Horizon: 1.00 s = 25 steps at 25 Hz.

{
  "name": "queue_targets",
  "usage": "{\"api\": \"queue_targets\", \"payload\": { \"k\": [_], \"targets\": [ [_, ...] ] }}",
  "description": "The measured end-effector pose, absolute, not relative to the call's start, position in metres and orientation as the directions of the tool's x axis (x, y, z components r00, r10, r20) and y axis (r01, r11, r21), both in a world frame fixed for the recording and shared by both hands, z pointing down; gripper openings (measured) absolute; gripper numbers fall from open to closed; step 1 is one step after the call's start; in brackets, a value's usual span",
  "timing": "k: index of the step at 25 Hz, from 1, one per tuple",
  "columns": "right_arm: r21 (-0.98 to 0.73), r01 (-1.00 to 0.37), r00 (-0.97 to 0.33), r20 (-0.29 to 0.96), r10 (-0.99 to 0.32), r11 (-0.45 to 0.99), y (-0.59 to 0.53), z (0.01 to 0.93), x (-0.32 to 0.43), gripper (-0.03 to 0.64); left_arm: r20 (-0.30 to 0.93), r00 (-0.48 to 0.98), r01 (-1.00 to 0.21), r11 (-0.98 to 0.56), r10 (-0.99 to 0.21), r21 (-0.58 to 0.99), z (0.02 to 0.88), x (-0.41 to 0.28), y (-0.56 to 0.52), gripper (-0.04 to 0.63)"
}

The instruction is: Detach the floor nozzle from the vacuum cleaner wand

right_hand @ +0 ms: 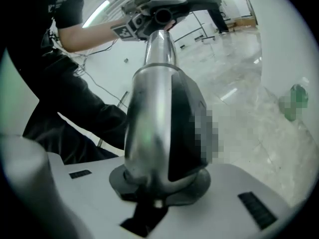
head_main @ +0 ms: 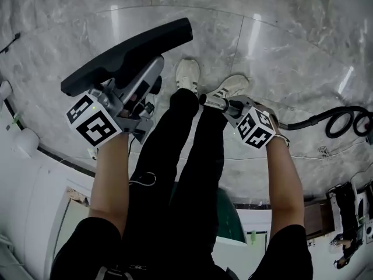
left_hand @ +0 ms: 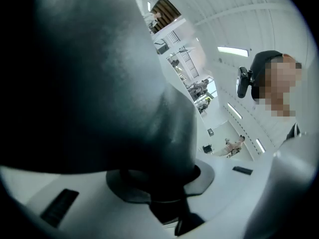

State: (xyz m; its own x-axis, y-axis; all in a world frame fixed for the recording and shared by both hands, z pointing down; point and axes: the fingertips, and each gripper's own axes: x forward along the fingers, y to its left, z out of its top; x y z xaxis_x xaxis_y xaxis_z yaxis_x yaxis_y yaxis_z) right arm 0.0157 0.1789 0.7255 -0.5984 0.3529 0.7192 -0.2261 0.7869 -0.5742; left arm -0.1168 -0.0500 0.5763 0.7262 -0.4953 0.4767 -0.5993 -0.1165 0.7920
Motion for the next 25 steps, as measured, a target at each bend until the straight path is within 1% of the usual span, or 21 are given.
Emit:
{"api": "queue_targets", "payload": {
  "k": [2,4,7,12,18,22,25],
  "targets": [
    [-0.569,-0.280,-0.609,0.728,0.315,0.773,0.166,0.728,0.011,0.080,0.475,0.721,-0.593,-0.095,-0.505,0.800,0.579,-0.114,-0.050,0.115],
    [-0.557,-0.300,-0.613,0.735,0.291,0.774,0.160,0.727,0.004,0.080,0.473,0.720,-0.588,-0.084,-0.508,0.805,0.580,-0.114,-0.050,0.115],
    [-0.544,-0.279,-0.607,0.739,0.294,0.791,0.162,0.725,-0.011,0.080,0.484,0.716,-0.595,-0.077,-0.504,0.800,0.582,-0.115,-0.048,0.115],
    [-0.541,-0.258,-0.609,0.734,0.300,0.800,0.157,0.718,-0.028,0.080,0.546,0.680,-0.682,-0.148,-0.490,0.716,0.582,-0.117,-0.048,0.115],
    [-0.537,-0.281,-0.605,0.743,0.287,0.796,0.147,0.711,-0.026,0.081,0.540,0.686,-0.667,-0.125,-0.488,0.734,0.580,-0.115,-0.050,0.115],
    [-0.526,-0.281,-0.605,0.746,0.278,0.803,0.141,0.702,-0.026,0.081,0.571,0.676,-0.691,-0.131,-0.465,0.711,0.579,-0.109,-0.045,0.115],
    [-0.524,-0.283,-0.608,0.746,0.272,0.803,0.140,0.694,-0.023,0.081,0.576,0.679,-0.683,-0.103,-0.454,0.723,0.573,-0.101,-0.039,0.115]
  ]
}}
